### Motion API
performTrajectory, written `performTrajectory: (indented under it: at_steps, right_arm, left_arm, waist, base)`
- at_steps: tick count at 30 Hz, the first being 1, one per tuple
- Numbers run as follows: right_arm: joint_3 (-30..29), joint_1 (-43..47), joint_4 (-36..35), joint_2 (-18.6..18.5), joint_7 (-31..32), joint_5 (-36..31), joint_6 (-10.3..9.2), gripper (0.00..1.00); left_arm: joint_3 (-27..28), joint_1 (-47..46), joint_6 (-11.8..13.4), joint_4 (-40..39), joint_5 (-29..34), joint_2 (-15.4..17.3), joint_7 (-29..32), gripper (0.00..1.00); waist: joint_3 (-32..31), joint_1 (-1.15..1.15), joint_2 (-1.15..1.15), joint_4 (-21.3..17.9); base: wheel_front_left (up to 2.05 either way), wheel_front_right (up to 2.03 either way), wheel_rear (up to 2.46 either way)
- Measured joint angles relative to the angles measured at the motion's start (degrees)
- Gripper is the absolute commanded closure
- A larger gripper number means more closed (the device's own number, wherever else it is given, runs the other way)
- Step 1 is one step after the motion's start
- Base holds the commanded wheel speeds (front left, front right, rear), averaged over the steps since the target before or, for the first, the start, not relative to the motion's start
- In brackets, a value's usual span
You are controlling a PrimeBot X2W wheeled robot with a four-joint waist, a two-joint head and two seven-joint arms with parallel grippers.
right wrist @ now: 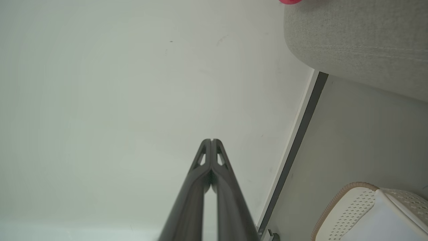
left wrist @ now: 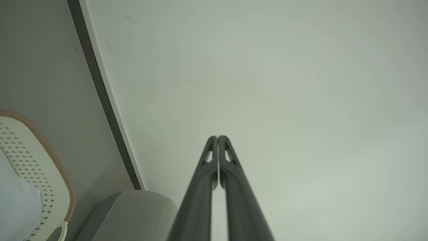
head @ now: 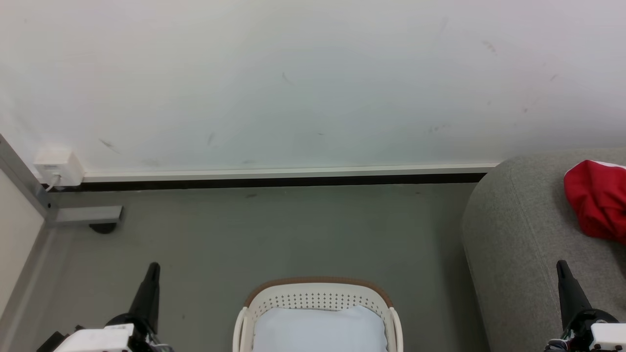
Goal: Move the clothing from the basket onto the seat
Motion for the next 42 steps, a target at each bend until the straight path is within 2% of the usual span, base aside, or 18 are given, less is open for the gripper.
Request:
performTrajectory:
  at_steps: [42]
  right_arm:
    - [-0.2, 0.0, 0.0, 0.2, 0.3, -0.1, 0.0, 1.0]
  left_arm:
    - [0.0, 0.0, 0.0, 0.0, 0.0, 0.0, 0.0, 1.0]
  waist:
    - [0.0, 0.0, 0.0, 0.0]
  base:
    - [0.0, 0.0, 0.0]
